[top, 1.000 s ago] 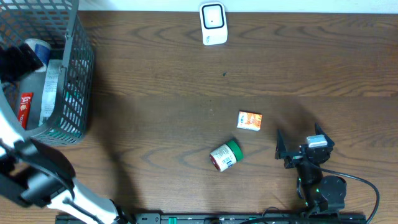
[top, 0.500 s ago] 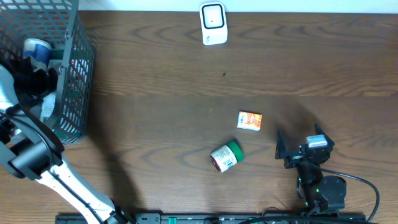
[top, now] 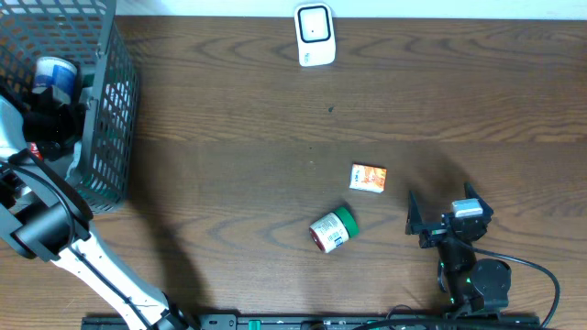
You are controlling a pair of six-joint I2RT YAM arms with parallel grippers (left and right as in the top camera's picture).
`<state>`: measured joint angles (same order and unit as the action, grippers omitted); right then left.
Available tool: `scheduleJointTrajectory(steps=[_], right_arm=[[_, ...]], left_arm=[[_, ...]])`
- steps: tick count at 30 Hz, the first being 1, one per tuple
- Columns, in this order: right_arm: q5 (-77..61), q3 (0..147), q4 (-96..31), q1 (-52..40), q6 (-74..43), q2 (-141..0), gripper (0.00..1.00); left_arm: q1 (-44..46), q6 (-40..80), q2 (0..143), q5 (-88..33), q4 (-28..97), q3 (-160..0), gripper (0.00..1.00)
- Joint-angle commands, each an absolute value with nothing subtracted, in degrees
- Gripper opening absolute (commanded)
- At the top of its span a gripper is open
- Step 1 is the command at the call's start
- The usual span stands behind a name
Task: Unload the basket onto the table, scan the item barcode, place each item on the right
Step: 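Reach the left gripper into the basket and grasp the green glove package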
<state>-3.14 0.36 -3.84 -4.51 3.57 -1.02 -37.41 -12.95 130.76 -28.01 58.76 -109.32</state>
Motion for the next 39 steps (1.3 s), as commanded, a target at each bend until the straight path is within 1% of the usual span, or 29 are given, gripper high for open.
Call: scheduleJointTrajectory(steps=[1, 3, 4, 7, 8, 10, 12, 13, 14, 18, 20, 25, 27, 29, 37, 38, 39], right_arm=[[-3.05, 0.32, -4.08, -4.05, 3.29, -0.78, 0.99], [-3.05, 0.32, -4.08, -4.05, 3.29, -0.78, 0.99], [-3.05, 0.32, -4.10, -4.05, 3.29, -0.78, 0.99], [-3.05, 0.32, -4.08, -4.05, 3.29, -0.78, 0.99], [-3.05, 0.32, -4.08, -4.05, 3.29, -0.78, 0.99], [-3.05, 0.32, -4.08, -4.05, 3.29, -0.78, 0.99], [-3.05, 0.32, -4.10, -4.05, 3.27, -0.78, 0.99], [-3.05, 0.32, -4.08, -4.05, 3.29, -0.78, 0.99], [-3.05, 0.32, -4.08, -4.05, 3.29, -0.78, 0.99], [-3.05, 0.32, -4.08, -4.05, 3.29, -0.78, 0.99], [-3.05, 0.32, -4.08, -4.05, 3.29, -0.78, 0.99], [-3.05, 0.32, -4.08, -4.05, 3.29, -0.78, 0.99], [-3.05, 0.32, -4.08, -4.05, 3.29, -0.78, 0.99], [-3.05, 0.32, -4.08, -4.05, 3.29, -0.78, 0.99], [-3.05, 0.32, -4.08, -4.05, 3.29, -0.78, 0.99], [-3.05, 0.32, -4.08, -4.05, 3.29, -0.78, 0.99], [-3.05, 0.32, -4.08, -4.05, 3.29, -0.78, 0.99]], left_arm=[[-37.34, -13.45, 128.92, -32.69, 59.31, -109.65, 0.62], [-37.34, -13.47, 127.83, -34.00, 59.33, -109.65, 0.52], [-37.34, -13.47, 127.24, -35.29, 59.33, -109.65, 0.49], [-37.32, -13.47, 125.73, -39.11, 59.31, -109.65, 0.47], [-37.32, -13.47, 125.14, -40.36, 59.33, -109.65, 0.39], [-37.32, -13.45, 124.70, -40.56, 59.68, -109.65, 0.28], [-37.32, -13.45, 124.62, -40.73, 59.96, -109.65, 0.13], [-37.34, -13.45, 124.62, -41.30, 59.96, -109.65, 0.08], [-37.45, -13.45, 124.60, -42.24, 59.96, -109.69, 0.07], [-38.30, -13.45, 124.31, -49.04, 59.90, -110.37, 0.07], [-38.61, -13.43, 124.07, -50.57, 59.81, -110.39, 0.07], [-38.00, -13.50, 124.09, -43.38, 61.69, -109.30, 0.10], [-37.32, -13.50, 124.09, -40.95, 61.12, -108.01, 0.17], [-36.58, -13.47, 124.09, -39.31, 60.03, -106.45, 0.38], [-33.78, -13.50, 124.11, -37.60, 58.00, -104.29, 0.39], [-33.41, -13.52, 124.11, -37.36, 58.00, -104.12, 0.38], [-33.04, -13.47, 124.11, -37.01, 58.00, -103.81, 0.33]])
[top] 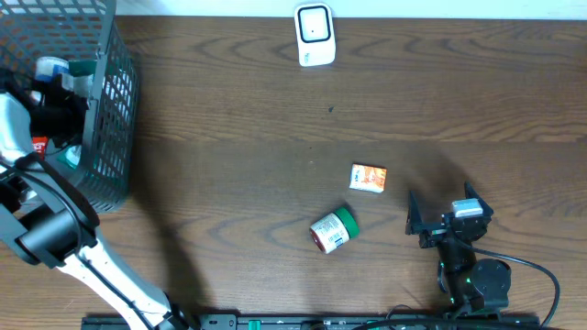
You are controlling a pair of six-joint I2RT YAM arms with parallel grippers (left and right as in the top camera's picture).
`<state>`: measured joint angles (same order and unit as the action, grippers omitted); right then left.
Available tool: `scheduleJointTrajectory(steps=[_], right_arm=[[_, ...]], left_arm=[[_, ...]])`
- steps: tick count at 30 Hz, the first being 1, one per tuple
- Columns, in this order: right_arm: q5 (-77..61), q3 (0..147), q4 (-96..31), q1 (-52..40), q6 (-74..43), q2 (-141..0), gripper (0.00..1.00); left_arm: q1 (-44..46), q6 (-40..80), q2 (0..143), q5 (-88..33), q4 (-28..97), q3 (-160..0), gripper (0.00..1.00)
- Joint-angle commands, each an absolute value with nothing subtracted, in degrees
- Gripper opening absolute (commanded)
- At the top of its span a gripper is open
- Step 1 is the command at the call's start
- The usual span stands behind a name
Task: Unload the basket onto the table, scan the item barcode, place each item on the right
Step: 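Reach the left gripper into the basket and grasp the green glove package, then carry the glove package out and lay it on the table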
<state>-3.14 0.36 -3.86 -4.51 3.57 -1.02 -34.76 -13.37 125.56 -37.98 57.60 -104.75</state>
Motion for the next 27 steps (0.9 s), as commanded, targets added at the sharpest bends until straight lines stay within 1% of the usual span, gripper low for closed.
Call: scheduleJointTrajectory(steps=[1, 2, 3, 7, 11, 17, 20, 24, 27], right_arm=[[-3.05, 0.32, -4.08, -4.05, 3.29, -0.78, 0.99], [-3.05, 0.32, -4.08, -4.05, 3.29, -0.78, 0.99], [-3.05, 0.32, -4.08, -4.05, 3.29, -0.78, 0.99], [-3.05, 0.32, -4.08, -4.05, 3.29, -0.78, 0.99], [-3.05, 0.32, -4.08, -4.05, 3.29, -0.78, 0.99], [-3.05, 0.32, -4.08, -4.05, 3.29, -0.78, 0.99], [-3.05, 0.32, -4.08, -4.05, 3.29, -0.78, 0.99], [-3.05, 0.32, -4.08, -4.05, 3.29, -0.78, 0.99], [-3.05, 0.32, -4.08, -4.05, 3.29, -0.78, 0.99]], left_arm=[[-32.62, -13.50, 124.11, -36.93, 58.00, -103.48, 0.27], [-32.38, -13.47, 124.11, -36.93, 57.98, -103.37, 0.19], [-32.25, -13.47, 124.11, -36.93, 57.93, -103.39, 0.07], [-33.10, -10.87, 122.08, -36.49, 57.78, -107.50, 0.07], [-35.51, -6.63, 116.90, -36.36, 57.21, -112.68, 0.07], [-40.16, 0.45, 104.01, -36.12, 50.70, -116.60, 0.07], [-41.76, 4.86, 96.51, -33.47, 48.75, -116.60, 0.07], [-40.95, 7.70, 88.62, -34.06, 51.37, -116.60, 0.07], [-37.06, 8.69, 84.42, -36.71, 58.04, -116.53, 0.07]])
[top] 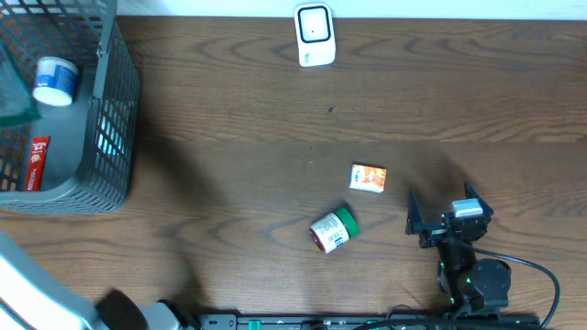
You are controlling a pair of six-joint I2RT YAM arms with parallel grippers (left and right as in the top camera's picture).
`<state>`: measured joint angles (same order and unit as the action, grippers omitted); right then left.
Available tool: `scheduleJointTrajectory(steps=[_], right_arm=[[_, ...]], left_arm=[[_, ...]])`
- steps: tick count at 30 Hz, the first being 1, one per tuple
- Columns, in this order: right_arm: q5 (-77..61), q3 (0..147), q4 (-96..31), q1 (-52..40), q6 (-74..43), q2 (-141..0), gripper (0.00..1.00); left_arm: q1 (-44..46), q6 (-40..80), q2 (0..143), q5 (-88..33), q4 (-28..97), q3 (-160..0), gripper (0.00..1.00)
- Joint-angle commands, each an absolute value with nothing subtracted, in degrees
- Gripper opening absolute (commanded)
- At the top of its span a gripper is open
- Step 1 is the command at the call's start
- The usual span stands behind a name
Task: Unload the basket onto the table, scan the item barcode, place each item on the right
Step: 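Carry the glove package out and lay it on the table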
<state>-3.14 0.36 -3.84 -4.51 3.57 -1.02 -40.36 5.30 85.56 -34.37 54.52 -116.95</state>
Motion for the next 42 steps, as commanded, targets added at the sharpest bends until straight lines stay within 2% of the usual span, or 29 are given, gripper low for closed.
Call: scheduleJointTrajectory(steps=[1, 7, 14, 26, 32, 33, 34, 35, 37, 42], right_arm=[[-3.05, 0.32, -4.08, -4.05, 3.29, -0.78, 0.99], [-3.05, 0.32, -4.08, -4.05, 3.29, -0.78, 0.99], [-3.05, 0.32, -4.08, -4.05, 3.29, -0.78, 0.99], [-3.05, 0.32, -4.08, -4.05, 3.29, -0.78, 0.99], [-3.05, 0.32, -4.08, -4.05, 3.29, -0.78, 0.99], [-3.05, 0.32, -4.08, -4.05, 3.29, -0.78, 0.99], [-3.05, 0.32, -4.08, -4.05, 3.29, -0.78, 0.99], [-3.05, 0.32, -4.08, -4.05, 3.29, -0.78, 0.99], [-3.05, 0.32, -4.10, -4.05, 3.27, -0.78, 0.99], [-3.05, 0.32, -4.08, -4.05, 3.29, -0.78, 0.99]], left_arm=[[-34.98, 8.69, 83.64, -37.71, 60.69, -116.42, 0.07], [-16.86, 4.99, 83.94, -38.59, 73.47, -112.71, 0.07], [2.72, 5.21, 88.88, -28.91, 70.26, -98.65, 0.07], [15.27, 22.31, 96.55, -27.79, 44.12, -75.07, 0.07], [17.82, 24.51, 98.80, -27.55, 39.00, -72.01, 0.08], [17.82, 24.47, 98.78, -27.55, 38.37, -72.01, 0.34], [17.76, 24.51, 98.65, -27.57, 37.95, -72.10, 0.55], [17.63, 24.53, 98.52, -27.64, 37.78, -72.36, 0.63], [17.54, 24.47, 97.84, -27.81, 38.02, -73.25, 0.74], [17.41, 23.09, 93.41, -27.77, 38.04, -76.27, 0.79]])
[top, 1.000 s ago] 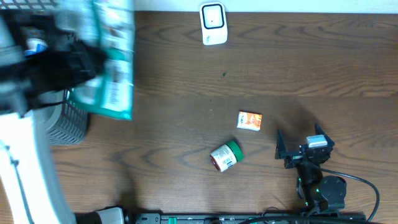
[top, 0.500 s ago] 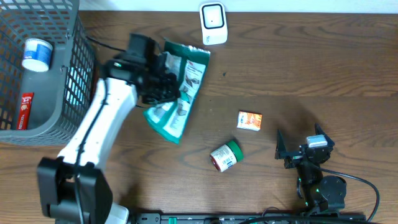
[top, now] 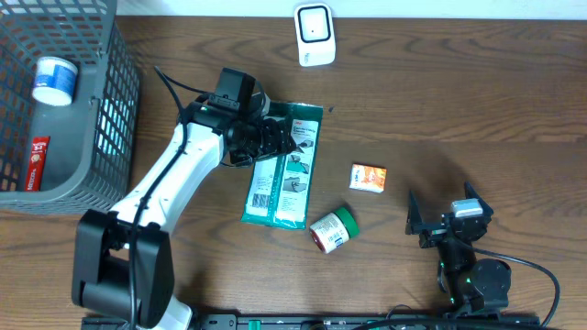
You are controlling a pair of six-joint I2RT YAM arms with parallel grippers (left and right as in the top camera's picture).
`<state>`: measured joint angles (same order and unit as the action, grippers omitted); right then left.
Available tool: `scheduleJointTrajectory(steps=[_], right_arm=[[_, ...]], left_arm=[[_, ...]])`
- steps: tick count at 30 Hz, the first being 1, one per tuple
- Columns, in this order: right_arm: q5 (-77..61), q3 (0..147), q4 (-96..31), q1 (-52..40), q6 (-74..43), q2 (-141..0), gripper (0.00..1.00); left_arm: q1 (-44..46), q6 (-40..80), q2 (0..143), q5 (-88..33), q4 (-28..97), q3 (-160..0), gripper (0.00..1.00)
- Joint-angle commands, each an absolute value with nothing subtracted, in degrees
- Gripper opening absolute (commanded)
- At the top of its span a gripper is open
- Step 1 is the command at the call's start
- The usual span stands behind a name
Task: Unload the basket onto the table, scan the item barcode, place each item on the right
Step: 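Carry the glove package out and lay it on the table, then reach into the basket and grasp the light-green wipes pack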
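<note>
In the overhead view, my left gripper (top: 272, 137) is shut on the upper left edge of a flat green packet (top: 284, 179). The packet stretches from just below the white scanner (top: 314, 35) down towards the table's middle, printed face up. It cannot be told whether the packet rests on the wood or hangs just above it. My right gripper (top: 418, 222) sits open near the front right edge, holding nothing.
A grey wire basket (top: 110, 119) at the far left holds a white-and-blue tub (top: 55, 80) and a red item (top: 37, 160). A small orange box (top: 369, 178) and a jar with a green lid (top: 332, 229) lie right of the packet.
My left arm was raised at the frame's left edge, with something green over the basket. It now reaches over the table with the green packet below the scanner. The right arm has not moved.
My left gripper was down inside the basket next to the tub, and stayed there at the following moment. Then the arm stood high at the left edge, with a green packet showing over the basket. Now the packet is out by the scanner.
</note>
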<state>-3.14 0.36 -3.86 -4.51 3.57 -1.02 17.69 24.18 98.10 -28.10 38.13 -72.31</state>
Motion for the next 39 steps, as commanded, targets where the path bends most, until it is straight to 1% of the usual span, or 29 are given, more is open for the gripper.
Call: scheduleJointTrajectory(steps=[1, 4, 7, 11, 12, 13, 19, 23, 24, 27, 34, 39], right_arm=[[-3.05, 0.32, -4.08, -4.05, 3.29, -0.78, 0.99], [-3.05, 0.32, -4.08, -4.05, 3.29, -0.78, 0.99], [-3.05, 0.32, -4.08, -4.05, 3.27, -0.78, 0.99], [-3.05, 0.32, -4.08, -4.05, 3.29, -0.78, 0.99], [-3.05, 0.32, -4.08, -4.05, 3.29, -0.78, 0.99], [-3.05, 0.32, -4.08, -4.05, 3.29, -0.78, 0.99], [-3.05, 0.32, -4.08, -4.05, 3.27, -0.78, 0.99], [-3.05, 0.32, -4.08, -4.05, 3.29, -0.78, 0.99], [-3.05, 0.32, -4.10, -4.05, 3.29, -0.78, 0.99], [-3.05, 0.32, -4.08, -4.05, 3.29, -0.78, 0.99], [-3.05, 0.32, -4.08, -4.05, 3.29, -0.78, 0.99], [-3.05, 0.32, -4.08, -4.05, 3.29, -0.78, 0.99]], left_arm=[[17.26, 22.09, 92.20, -27.51, 38.09, -77.45, 0.79], [16.12, 19.62, 88.90, -26.57, 40.49, -82.26, 0.79], [13.34, 17.26, 86.83, -22.35, 47.62, -90.45, 0.79], [6.20, 12.91, 86.98, -13.02, 59.37, -105.23, 0.79], [3.60, 12.10, 86.98, -11.42, 61.12, -108.25, 0.79], [-2.24, 10.76, 86.96, -10.07, 63.00, -112.77, 0.79], [-21.15, 10.74, 88.07, -9.39, 59.83, -114.98, 0.79], [-28.97, 10.57, 92.14, -9.37, 58.65, -114.87, 0.80], [-30.28, 10.44, 93.73, -9.37, 58.63, -114.85, 0.83], [-32.27, 10.07, 98.37, -9.41, 59.13, -114.69, 0.92], [-31.68, -0.32, 110.48, -13.50, 63.29, -114.61, 0.92], [-30.63, -4.40, 118.17, -13.47, 63.59, -114.61, 0.93]])
